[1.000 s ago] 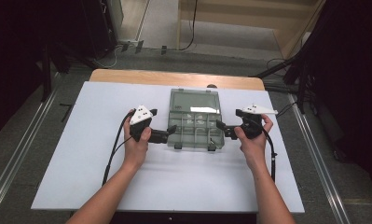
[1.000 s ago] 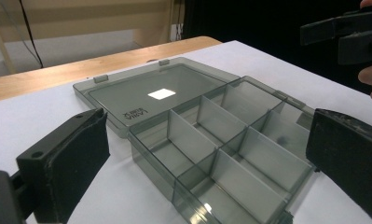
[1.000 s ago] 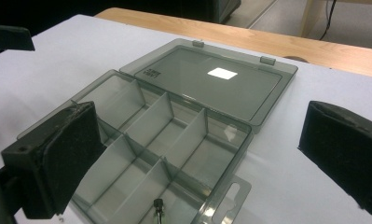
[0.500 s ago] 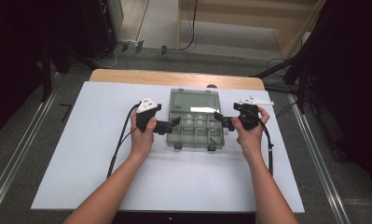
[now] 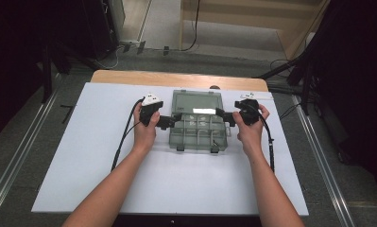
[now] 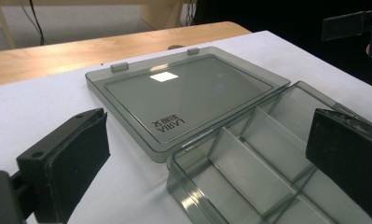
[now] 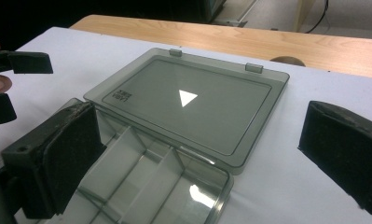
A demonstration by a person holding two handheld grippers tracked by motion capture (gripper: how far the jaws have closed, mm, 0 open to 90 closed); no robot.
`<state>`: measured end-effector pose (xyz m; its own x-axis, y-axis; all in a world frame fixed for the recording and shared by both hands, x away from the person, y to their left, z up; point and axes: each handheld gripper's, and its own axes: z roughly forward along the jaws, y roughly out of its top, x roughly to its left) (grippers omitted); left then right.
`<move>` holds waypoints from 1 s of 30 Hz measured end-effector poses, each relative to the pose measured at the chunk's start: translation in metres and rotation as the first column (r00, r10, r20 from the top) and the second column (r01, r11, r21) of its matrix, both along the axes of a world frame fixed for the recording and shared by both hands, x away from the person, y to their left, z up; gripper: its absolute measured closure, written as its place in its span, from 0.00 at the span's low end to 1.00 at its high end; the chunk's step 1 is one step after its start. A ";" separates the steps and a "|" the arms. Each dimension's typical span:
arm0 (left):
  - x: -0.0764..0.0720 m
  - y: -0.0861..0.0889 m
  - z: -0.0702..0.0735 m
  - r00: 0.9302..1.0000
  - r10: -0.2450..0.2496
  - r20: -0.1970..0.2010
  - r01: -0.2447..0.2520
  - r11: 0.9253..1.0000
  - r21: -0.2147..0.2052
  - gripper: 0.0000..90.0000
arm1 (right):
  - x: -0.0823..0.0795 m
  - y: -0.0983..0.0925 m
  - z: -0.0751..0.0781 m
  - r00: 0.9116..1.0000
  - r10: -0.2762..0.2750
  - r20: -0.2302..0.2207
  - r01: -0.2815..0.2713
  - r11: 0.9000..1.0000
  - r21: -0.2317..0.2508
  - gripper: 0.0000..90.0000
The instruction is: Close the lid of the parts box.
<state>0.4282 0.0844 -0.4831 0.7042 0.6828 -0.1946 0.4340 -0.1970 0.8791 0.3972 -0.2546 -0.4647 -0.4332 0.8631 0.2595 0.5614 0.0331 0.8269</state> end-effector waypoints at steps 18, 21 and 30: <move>0.028 -0.016 -0.006 0.997 0.010 -0.080 -0.010 1.000 0.006 0.00 | 0.024 -0.003 -0.016 0.998 0.007 -0.062 -0.005 0.999 0.039 0.00; 0.032 -0.020 -0.008 0.994 0.028 -0.110 -0.025 0.999 0.027 0.00 | 0.028 -0.005 -0.021 0.997 0.020 -0.081 -0.014 0.997 0.075 0.00; 0.046 -0.026 -0.015 0.987 0.044 -0.156 -0.041 0.999 0.023 0.00 | 0.041 -0.005 -0.034 0.990 0.035 -0.138 -0.020 0.993 0.112 0.10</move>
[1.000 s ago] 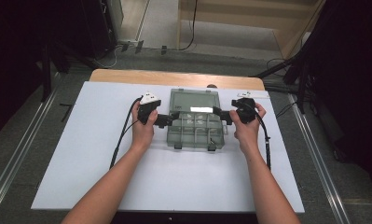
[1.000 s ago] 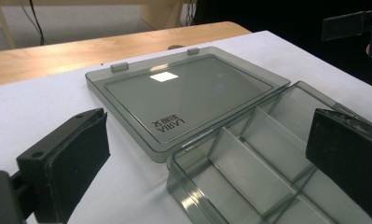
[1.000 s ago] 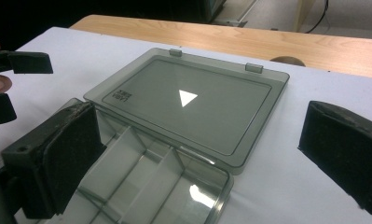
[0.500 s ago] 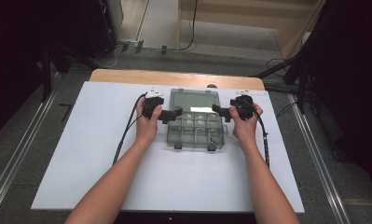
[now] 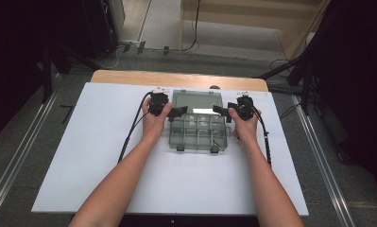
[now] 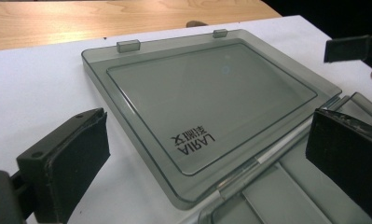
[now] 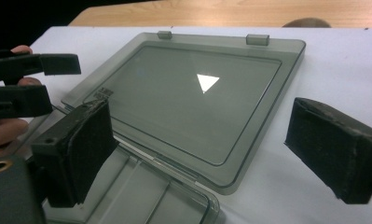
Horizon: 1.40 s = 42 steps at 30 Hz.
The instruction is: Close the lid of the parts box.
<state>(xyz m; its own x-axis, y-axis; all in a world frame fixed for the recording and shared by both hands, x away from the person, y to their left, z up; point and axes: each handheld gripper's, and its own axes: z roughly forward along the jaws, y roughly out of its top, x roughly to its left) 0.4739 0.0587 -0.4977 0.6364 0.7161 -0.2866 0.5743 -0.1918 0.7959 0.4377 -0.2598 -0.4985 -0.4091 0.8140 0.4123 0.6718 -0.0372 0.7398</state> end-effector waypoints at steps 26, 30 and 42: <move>0.009 -0.014 -0.010 0.989 0.100 -0.108 -0.093 0.993 0.066 0.17 | 0.015 0.009 -0.020 0.991 -0.015 -0.136 0.010 0.999 -0.037 0.24; 0.009 -0.016 -0.011 0.987 0.113 -0.112 -0.104 0.991 0.081 0.17 | 0.017 0.008 -0.020 0.990 -0.006 -0.142 0.002 0.999 -0.034 0.24; 0.009 -0.015 -0.010 0.983 0.108 -0.147 -0.102 0.994 0.046 0.21 | 0.016 0.005 -0.021 0.986 0.012 -0.166 -0.009 1.000 0.022 0.40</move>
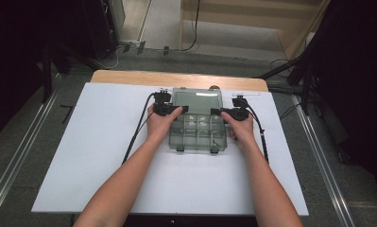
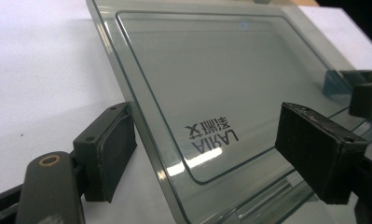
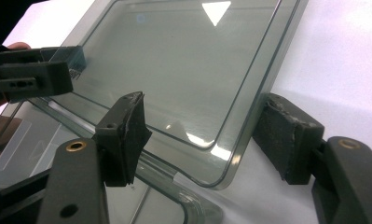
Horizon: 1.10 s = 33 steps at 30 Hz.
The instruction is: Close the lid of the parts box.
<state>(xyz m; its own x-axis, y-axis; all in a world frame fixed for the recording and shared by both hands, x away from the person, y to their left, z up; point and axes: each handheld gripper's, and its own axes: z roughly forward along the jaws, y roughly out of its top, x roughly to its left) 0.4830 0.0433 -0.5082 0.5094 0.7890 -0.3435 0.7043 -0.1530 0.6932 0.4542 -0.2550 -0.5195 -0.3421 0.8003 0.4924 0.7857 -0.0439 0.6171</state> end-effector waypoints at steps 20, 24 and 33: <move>-0.006 0.006 0.013 0.995 -0.003 0.095 0.005 1.000 -0.019 0.41 | -0.013 -0.004 0.009 0.991 -0.029 0.132 0.035 0.999 -0.039 0.65; -0.008 0.009 0.017 0.991 -0.002 0.131 0.006 1.000 -0.029 0.50 | -0.017 -0.007 0.013 0.986 -0.034 0.161 0.041 0.998 -0.043 0.71; -0.018 0.014 0.023 0.975 -0.015 0.221 0.019 1.000 -0.015 0.63 | -0.026 -0.010 0.021 0.977 -0.018 0.214 0.037 0.996 -0.083 0.80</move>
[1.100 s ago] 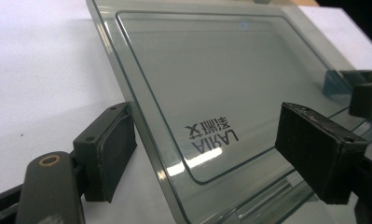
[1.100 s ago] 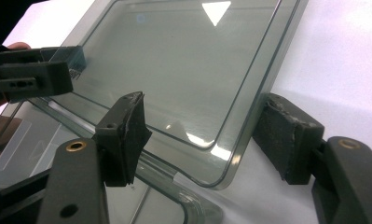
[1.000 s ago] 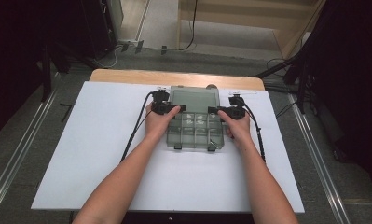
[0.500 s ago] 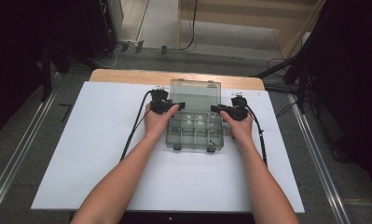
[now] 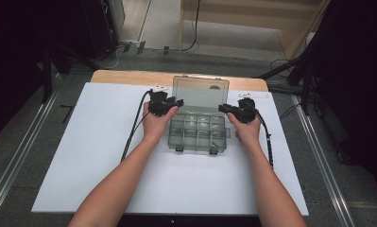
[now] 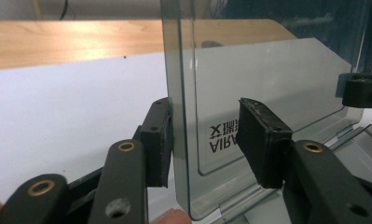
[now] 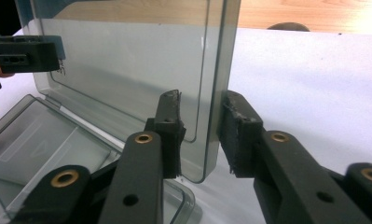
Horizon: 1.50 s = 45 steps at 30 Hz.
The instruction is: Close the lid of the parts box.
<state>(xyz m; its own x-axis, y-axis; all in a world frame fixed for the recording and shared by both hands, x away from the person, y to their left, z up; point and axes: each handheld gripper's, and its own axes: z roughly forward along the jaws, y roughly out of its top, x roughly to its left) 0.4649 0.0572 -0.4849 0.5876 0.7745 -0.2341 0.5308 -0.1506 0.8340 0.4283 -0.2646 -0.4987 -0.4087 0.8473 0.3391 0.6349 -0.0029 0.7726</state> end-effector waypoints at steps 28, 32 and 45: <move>-0.007 0.016 0.002 0.999 -0.034 0.040 0.034 0.999 0.004 0.79 | -0.015 0.000 0.002 0.998 -0.020 0.057 0.024 0.997 -0.067 0.94; -0.006 0.019 0.006 0.999 -0.008 0.045 0.008 1.000 -0.019 0.80 | -0.017 0.002 0.002 0.996 -0.024 0.080 0.031 0.996 -0.087 0.95; -0.006 0.020 0.018 0.996 0.020 0.083 -0.018 1.000 -0.024 0.93 | -0.019 0.007 0.002 0.995 -0.046 0.093 0.057 0.992 -0.116 0.93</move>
